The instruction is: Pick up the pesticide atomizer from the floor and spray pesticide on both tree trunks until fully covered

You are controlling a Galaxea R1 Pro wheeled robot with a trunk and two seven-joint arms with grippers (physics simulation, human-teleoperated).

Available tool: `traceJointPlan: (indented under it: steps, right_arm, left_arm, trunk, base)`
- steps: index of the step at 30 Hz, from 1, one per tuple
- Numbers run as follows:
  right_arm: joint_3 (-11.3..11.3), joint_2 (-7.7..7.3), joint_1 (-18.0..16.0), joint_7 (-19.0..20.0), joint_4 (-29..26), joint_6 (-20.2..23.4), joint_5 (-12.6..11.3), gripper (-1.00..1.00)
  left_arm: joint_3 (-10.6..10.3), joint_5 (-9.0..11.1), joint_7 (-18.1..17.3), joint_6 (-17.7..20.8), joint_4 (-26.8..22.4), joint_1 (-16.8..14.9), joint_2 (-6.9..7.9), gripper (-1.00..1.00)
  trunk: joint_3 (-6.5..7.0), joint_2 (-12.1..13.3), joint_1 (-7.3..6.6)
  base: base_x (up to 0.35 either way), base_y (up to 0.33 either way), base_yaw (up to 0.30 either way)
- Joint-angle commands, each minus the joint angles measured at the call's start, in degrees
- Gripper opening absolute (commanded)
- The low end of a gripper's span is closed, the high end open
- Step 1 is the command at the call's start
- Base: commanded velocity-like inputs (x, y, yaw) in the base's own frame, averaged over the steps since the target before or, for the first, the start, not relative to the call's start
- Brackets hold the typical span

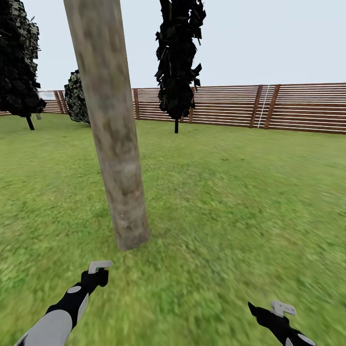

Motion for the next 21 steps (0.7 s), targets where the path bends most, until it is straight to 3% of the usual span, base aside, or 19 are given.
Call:
traceJointPlan:
  steps: [1, 12, 21]
  right_arm:
    - [0.0, 0.0, 0.0, 0.0, 0.0, 0.0, 0.0, 1.0]
    - [0.0, 0.0, 0.0, -0.1, 0.0, 0.0, 0.0, 1.0]
    - [-0.1, 0.0, 0.0, 0.0, 0.0, 0.0, 0.0, 1.0]
  left_arm:
    - [0.0, 0.0, 0.0, 0.0, 0.0, 0.0, 0.0, -1.0]
    - [0.1, 0.1, -0.1, -0.4, 0.2, 0.1, 0.0, -1.0]
    - [-0.2, 0.1, -0.1, -0.3, -0.4, -0.1, 0.06, -1.0]
  trunk:
    - [0.0, 0.0, 0.0]
    - [0.0, 0.0, 0.0]
    - [-0.03, 0.0, 0.0]
  base:
    - [0.0, 0.0, 0.0]
    - [-0.003, 0.0, 0.0]
    - [-0.121, 0.023, -0.045]
